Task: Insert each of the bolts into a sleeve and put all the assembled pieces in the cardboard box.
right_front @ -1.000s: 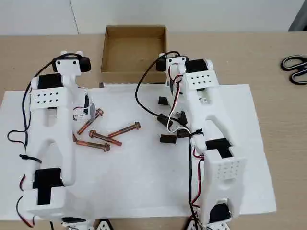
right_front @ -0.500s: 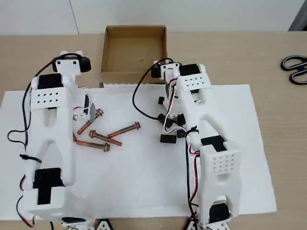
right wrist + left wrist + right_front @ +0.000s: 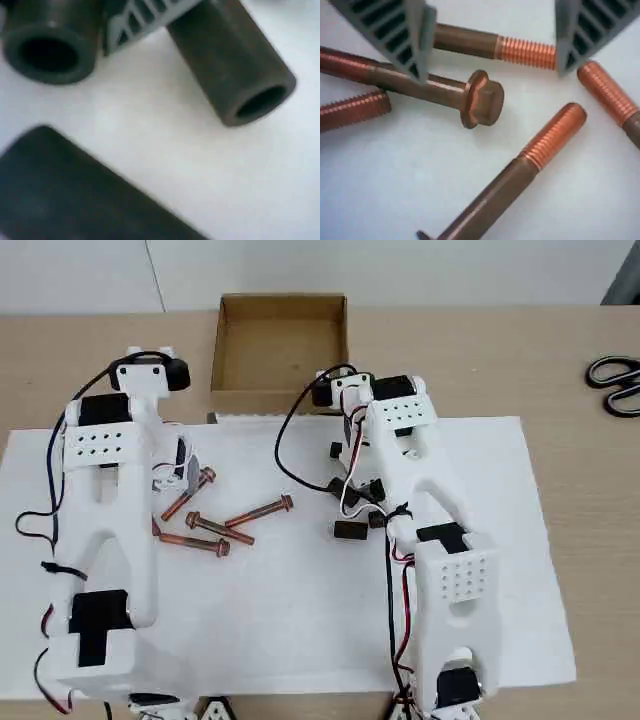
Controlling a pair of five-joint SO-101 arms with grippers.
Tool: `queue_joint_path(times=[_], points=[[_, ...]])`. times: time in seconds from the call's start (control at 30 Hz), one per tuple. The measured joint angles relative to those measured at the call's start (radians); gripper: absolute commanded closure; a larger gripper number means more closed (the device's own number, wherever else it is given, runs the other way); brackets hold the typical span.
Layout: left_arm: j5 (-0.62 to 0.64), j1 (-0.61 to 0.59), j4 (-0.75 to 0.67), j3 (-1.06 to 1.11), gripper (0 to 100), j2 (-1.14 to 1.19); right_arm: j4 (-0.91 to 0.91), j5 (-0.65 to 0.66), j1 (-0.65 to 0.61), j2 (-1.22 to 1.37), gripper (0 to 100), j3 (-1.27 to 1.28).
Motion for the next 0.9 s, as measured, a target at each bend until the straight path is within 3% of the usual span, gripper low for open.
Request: queue_joint_path(times=[0.1, 0.37, 0.47, 0.9], points=[[0.000, 0.000, 0.000, 0.000, 84, 0.014, 0.000, 0.011, 0.002, 0.005, 99.8, -0.002], [0.000, 0.000, 0.000, 0.000, 84, 0.104, 0.038, 0.037, 0.005, -0.038, 99.1, -0.005], [0.000, 0.000, 0.002, -0.005, 90, 0.104, 0.091, 0.037, 0.008, -0.087, 99.5, -0.012], [-0.046, -0.002, 0.118, -0.147, 94, 0.020, 0.158, 0.040, 0.006, -0.543, 99.5, 0.044]])
